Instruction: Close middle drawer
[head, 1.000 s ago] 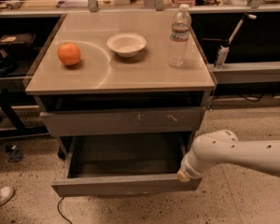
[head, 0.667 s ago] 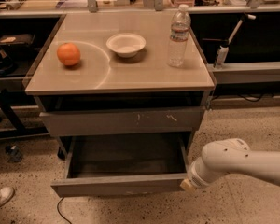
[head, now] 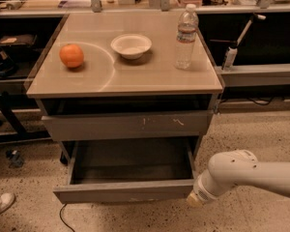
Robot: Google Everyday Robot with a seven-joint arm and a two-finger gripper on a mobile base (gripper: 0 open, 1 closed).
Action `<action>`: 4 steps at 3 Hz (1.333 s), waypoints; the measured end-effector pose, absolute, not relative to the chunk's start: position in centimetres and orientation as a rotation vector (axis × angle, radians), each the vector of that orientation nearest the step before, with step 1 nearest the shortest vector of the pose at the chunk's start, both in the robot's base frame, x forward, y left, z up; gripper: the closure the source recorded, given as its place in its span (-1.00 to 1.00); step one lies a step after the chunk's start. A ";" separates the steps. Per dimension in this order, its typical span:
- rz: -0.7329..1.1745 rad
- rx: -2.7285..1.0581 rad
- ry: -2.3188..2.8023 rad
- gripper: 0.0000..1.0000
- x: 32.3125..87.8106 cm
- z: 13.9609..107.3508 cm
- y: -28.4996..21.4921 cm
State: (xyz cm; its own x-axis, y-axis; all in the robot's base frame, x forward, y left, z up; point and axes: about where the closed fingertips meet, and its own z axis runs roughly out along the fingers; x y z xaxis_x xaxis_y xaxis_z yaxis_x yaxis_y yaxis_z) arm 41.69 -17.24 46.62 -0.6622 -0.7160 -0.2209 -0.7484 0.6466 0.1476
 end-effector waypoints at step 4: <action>0.339 -1.141 2.710 1.00 47.3 40.7 -14.6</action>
Offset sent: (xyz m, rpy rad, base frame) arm 0.0410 0.0243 -0.0718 0.0194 -0.0091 -0.0559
